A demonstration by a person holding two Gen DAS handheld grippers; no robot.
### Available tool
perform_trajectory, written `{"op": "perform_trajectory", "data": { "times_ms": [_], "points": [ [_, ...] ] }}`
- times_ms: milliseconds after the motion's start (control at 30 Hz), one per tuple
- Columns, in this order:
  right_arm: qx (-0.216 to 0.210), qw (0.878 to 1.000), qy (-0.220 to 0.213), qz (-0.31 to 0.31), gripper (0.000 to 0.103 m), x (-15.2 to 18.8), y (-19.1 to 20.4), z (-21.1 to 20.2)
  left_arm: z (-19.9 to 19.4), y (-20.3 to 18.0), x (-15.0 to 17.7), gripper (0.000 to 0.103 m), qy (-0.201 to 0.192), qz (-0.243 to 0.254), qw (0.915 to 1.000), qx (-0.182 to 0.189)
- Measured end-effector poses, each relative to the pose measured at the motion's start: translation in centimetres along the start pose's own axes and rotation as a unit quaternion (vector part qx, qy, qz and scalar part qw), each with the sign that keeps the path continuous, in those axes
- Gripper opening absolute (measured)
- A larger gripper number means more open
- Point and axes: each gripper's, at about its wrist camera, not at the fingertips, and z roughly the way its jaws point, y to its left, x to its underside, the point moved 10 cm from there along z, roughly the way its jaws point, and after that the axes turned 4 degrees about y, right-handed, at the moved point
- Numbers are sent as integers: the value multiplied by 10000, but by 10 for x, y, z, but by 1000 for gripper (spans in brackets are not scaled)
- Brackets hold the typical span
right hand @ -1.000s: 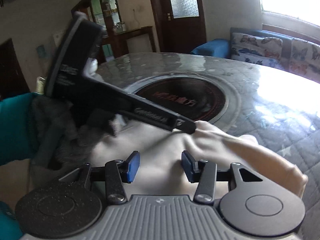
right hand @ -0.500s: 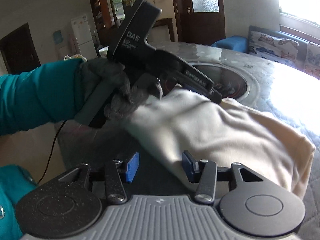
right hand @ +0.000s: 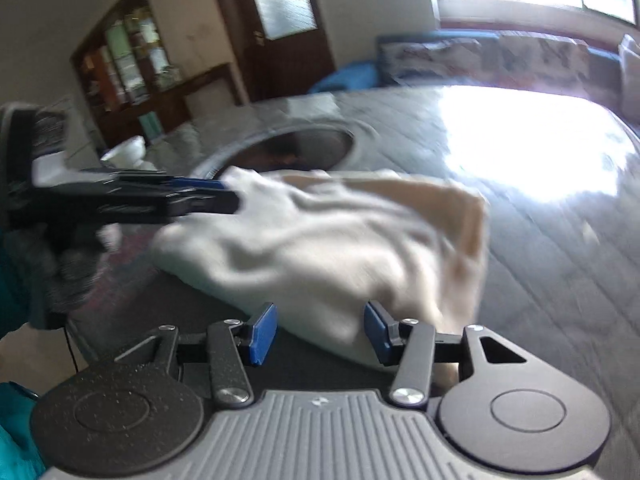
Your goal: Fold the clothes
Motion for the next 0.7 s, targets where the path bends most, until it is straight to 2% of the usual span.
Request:
{"op": "perform_trajectory", "data": {
  "times_ms": [133, 300, 467, 700],
  "points": [
    [-29, 9999, -58, -98, 49, -6, -2, -6, -6, -4, 16, 40, 25, 92, 9999, -54],
    [190, 9987, -282, -378, 49, -36, -3, 0, -14, -11, 14, 40, -126, 195, 9997, -122],
    [477, 9962, -277, -674, 49, -73, -4, 34, -18, -34, 5, 40, -322, 466, 9983, 125],
    [700, 9931, -104, -938, 49, -94, -4, 82, -1, -49, 17, 40, -57, 594, 9975, 375]
  ]
}}
